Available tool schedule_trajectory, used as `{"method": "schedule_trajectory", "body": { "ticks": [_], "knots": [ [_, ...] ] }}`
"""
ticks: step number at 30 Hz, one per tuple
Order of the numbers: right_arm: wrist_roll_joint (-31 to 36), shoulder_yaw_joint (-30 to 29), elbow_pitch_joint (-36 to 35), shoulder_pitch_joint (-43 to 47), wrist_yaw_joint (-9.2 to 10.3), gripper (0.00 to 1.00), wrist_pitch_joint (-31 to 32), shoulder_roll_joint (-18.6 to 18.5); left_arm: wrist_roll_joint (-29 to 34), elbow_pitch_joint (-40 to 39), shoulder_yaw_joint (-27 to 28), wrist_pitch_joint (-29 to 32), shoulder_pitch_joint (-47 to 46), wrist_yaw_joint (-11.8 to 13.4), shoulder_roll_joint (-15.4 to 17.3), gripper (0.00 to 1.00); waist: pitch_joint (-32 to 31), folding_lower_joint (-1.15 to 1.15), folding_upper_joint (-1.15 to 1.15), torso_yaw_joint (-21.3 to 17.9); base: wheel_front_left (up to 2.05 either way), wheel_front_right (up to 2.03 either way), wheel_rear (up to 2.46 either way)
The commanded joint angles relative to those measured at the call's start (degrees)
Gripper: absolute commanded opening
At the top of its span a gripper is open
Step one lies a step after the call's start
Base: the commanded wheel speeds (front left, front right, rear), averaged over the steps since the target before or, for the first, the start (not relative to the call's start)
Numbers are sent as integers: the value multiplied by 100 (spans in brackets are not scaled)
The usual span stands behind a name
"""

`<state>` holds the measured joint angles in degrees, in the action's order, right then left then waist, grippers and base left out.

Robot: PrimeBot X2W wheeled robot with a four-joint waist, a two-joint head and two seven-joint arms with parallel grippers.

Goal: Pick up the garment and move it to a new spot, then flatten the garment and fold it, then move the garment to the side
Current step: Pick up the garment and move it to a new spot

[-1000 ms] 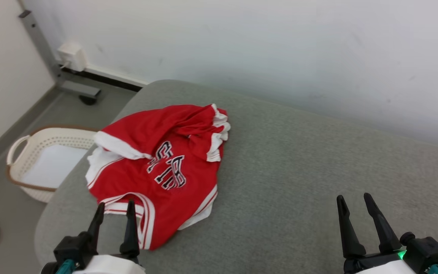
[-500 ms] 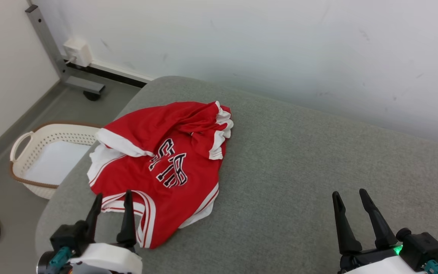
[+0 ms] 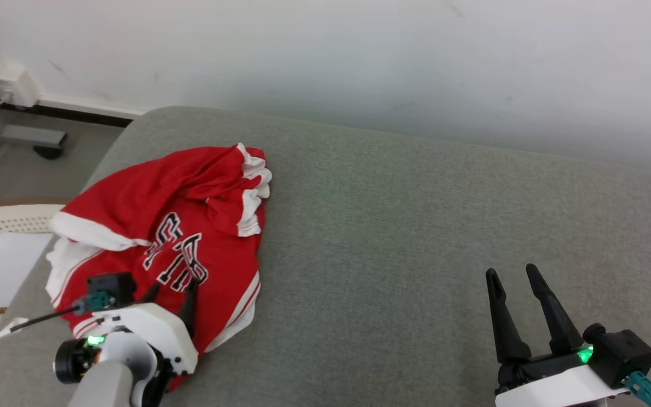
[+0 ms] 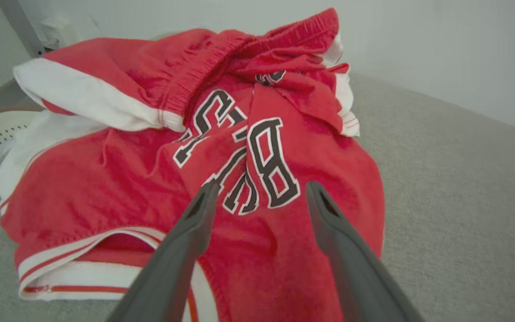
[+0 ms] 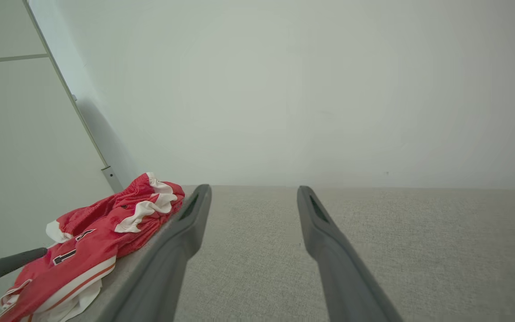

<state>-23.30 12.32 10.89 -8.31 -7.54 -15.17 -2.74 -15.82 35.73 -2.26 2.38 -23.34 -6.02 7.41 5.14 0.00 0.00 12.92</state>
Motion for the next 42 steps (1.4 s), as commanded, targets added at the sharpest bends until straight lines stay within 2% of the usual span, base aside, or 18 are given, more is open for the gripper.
{"method": "schedule_trajectory", "body": {
  "ticks": [1, 5, 12, 13, 14, 15, 24, 30, 34, 42],
  "knots": [
    [-16, -2, -1, -74, 10, 100, 3, -27, -43, 159, -27, 124, -83, -26, 85, 100, 126, 0, 0, -235, 0, 0, 0],
    [-57, 16, 8, -108, 10, 100, 3, -27, -150, 888, -109, 618, -260, -68, 195, 100, 182, 0, 0, -501, 0, 0, 0],
    [-83, 3, 17, -141, 10, 100, 3, -25, -360, 1987, -480, 1377, -256, -151, 93, 100, 226, 0, 0, -772, 0, 0, 0],
    [-89, -5, 13, -145, 10, 100, 3, -25, -383, 2071, -546, 1401, -257, -157, 81, 52, 232, 0, 0, -785, 0, 0, 0],
    [-94, -8, 7, -149, 10, 100, 3, -25, -405, 2135, -606, 1382, -264, -162, 83, 14, 239, 0, 0, -796, 0, 0, 0],
    [-93, -12, 3, -151, 10, 100, 3, -25, -446, 2163, -649, 1297, -277, -165, 75, 0, 243, 0, 0, -805, 0, 0, 0],
    [-114, -95, 50, 50, 10, 100, 4, -27, -650, 1892, -993, 443, -435, -170, 377, 0, -103, 0, 0, -638, 0, 0, 0],
    [-79, -179, 55, 213, 10, 100, 3, -26, -620, 1309, -1161, 49, -610, -138, 670, 0, -456, 0, 0, -384, 0, 0, 0],
    [-93, -245, 32, 289, 10, 100, 3, -26, -503, 561, -1243, -3, -761, -138, 846, 0, -588, 0, 0, -244, 0, 0, 0],
    [-145, -252, 7, 345, 10, 100, 3, -26, -346, -1447, -1363, 483, -1017, -46, 1145, 0, -743, 0, 0, -157, 0, 0, 0]
  ]
}}
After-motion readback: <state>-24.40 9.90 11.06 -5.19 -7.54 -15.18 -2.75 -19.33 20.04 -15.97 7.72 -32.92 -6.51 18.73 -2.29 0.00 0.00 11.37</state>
